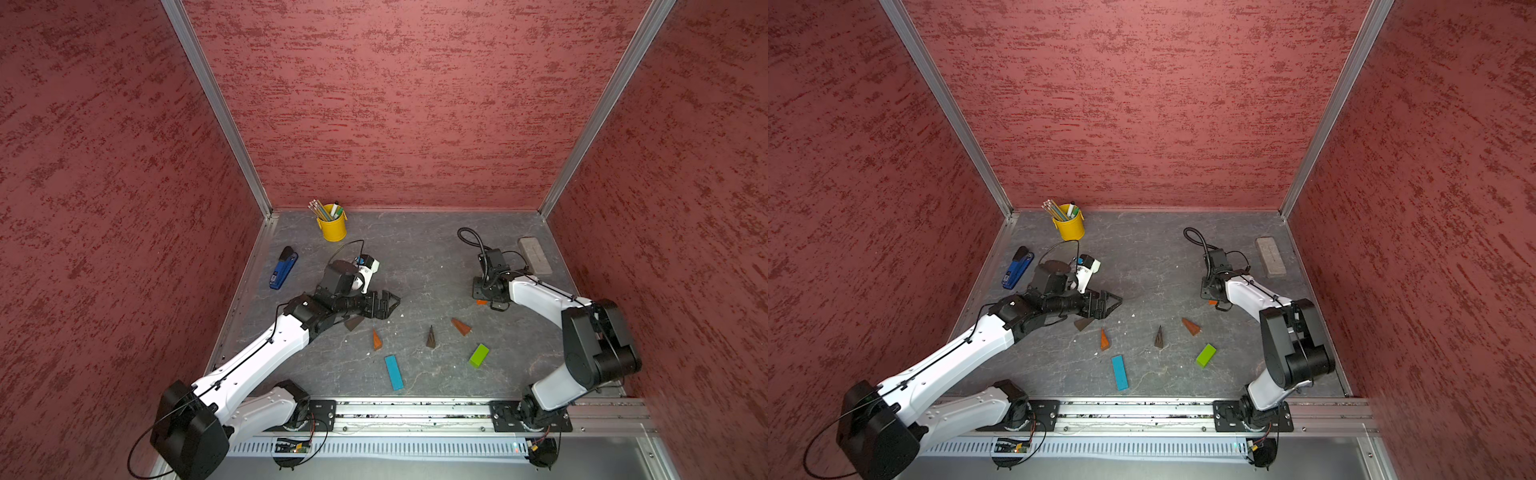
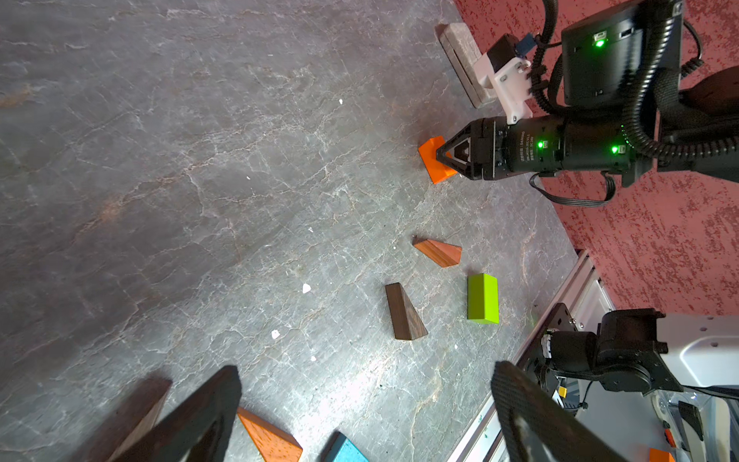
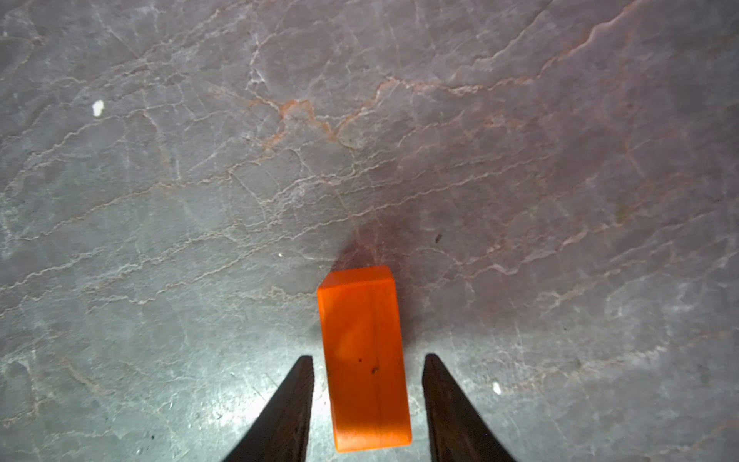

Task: Assemble a small pinwheel with building blocks
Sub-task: Pick up the building block from the center of the board, then place the building block at the center of the board.

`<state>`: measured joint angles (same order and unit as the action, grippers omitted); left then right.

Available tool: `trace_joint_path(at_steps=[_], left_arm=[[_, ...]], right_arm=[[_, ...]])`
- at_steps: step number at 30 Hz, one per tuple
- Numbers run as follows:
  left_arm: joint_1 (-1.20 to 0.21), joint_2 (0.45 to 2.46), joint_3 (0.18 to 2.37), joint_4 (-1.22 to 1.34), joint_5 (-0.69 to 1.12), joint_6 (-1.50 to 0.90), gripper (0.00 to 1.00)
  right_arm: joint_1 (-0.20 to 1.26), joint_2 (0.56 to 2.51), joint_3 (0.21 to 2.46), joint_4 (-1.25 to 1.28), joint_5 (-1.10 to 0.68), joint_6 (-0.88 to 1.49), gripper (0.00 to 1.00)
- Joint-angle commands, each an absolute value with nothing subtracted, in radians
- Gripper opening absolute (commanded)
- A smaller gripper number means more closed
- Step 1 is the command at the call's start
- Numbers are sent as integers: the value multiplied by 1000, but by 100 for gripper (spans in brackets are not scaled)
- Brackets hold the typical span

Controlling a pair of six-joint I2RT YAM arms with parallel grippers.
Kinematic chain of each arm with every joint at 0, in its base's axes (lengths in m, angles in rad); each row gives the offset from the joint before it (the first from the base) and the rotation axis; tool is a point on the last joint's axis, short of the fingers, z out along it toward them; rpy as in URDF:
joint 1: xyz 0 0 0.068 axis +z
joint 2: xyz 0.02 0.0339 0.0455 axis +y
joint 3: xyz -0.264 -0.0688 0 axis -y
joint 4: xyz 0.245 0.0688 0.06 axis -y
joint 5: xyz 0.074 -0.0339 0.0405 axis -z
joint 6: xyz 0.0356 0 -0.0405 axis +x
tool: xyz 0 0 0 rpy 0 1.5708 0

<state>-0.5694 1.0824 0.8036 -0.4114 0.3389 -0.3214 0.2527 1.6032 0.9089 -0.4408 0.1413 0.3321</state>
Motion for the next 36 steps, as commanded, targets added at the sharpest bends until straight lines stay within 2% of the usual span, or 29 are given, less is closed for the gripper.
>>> trace_joint_path(at_steps=[1, 13, 18, 22, 26, 30, 36], left_arm=[[-564, 1069, 803, -415, 357, -308, 100], [-562, 1069, 800, -423, 348, -308, 100], [-548, 1041, 804, -449, 382, -317, 100], [-472, 971, 768, -477, 517, -391, 100], [-402, 838, 629, -423, 597, -564, 100], [-370, 721, 532, -484, 569, -728, 100], [-349, 619, 572, -776, 418, -817, 100]], right_arm=[[258, 1624, 934, -453, 136, 325, 46], [262, 1639, 929, -421, 106, 292, 25], [283, 1642, 972, -383, 36, 202, 23], [331, 1679, 1083, -365, -28, 67, 21], [400, 1785, 1223, -380, -80, -96, 18], [473, 1856, 1294, -343, -172, -314, 18], [565, 1930, 1391, -356, -285, -645, 18]])
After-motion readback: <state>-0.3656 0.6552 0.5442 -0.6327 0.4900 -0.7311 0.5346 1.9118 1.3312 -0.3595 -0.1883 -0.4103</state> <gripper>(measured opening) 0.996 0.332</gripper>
